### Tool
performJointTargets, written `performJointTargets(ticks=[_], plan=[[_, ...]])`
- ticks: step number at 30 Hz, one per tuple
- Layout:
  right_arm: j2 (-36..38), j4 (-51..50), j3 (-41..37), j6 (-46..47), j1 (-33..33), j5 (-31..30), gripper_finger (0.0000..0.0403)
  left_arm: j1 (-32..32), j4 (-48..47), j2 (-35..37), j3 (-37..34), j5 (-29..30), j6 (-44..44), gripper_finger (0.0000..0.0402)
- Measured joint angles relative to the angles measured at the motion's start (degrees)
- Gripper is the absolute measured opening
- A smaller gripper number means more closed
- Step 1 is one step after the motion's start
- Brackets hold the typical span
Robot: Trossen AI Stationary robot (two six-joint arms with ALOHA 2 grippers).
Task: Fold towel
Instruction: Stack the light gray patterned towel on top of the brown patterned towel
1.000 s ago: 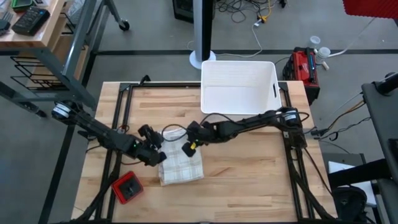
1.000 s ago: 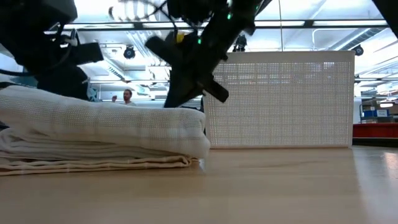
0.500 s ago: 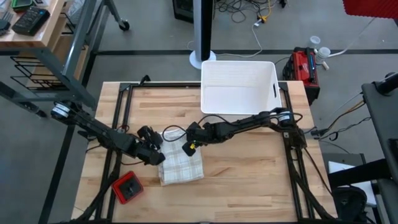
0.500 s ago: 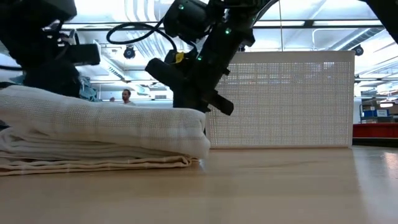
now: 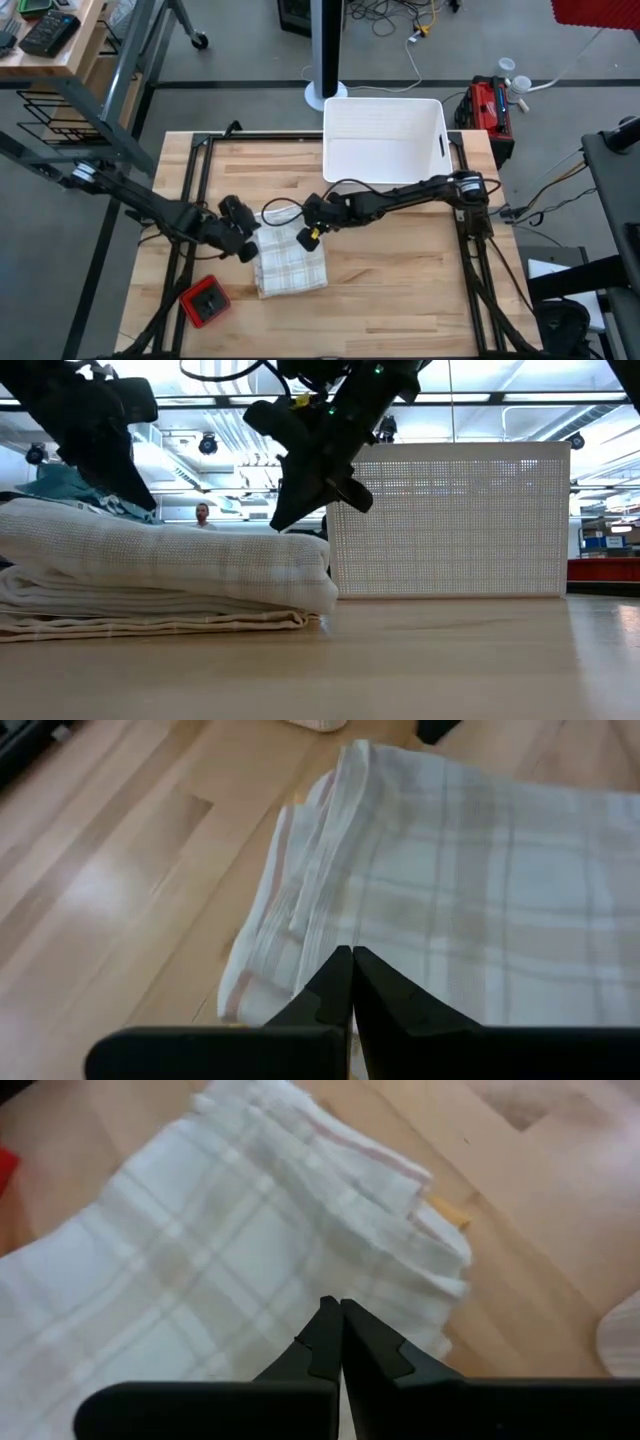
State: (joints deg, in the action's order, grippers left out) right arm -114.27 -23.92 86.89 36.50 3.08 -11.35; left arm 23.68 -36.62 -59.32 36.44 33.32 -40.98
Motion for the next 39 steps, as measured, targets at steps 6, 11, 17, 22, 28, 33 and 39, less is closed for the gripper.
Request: performJointTargets(ticks=[6,11,17,22,28,33,39], plan=[[0.62,-0.17,0.0,-1.96,0.3,2.55,0.0,-3.6,-0.42,5.37,-1.75,-4.37,-2.05,0.001],[0.71,-0.03,0.0,-2.78,0.65,2.77,0.0,-6.07,1.65,4.42,-3.26,-8.29,0.29,0.0055],[0.71,-0.03,0.0,-3.18,1.25,2.8,0.0,-7.97,4.99,-0.29,-6.77,-15.9,6.5,0.0125],[0.71,-0.04,0.0,-3.21,1.68,2.86,0.0,-8.23,7.55,-3.43,-7.71,-14.57,7.69,0.0151],[0.71,0.01,0.0,-3.48,1.69,2.86,0.0,-8.51,15.15,-5.17,-9.41,-14.44,9.85,0.014],[0.71,0.17,0.0,-3.55,1.72,2.86,0.0,-8.59,15.61,-6.24,-9.3,-14.4,9.73,0.0112],[0.71,0.13,0.0,-3.78,1.91,2.8,0.0,-8.59,13.56,-4.54,-7.76,-12.35,8.99,0.0027]])
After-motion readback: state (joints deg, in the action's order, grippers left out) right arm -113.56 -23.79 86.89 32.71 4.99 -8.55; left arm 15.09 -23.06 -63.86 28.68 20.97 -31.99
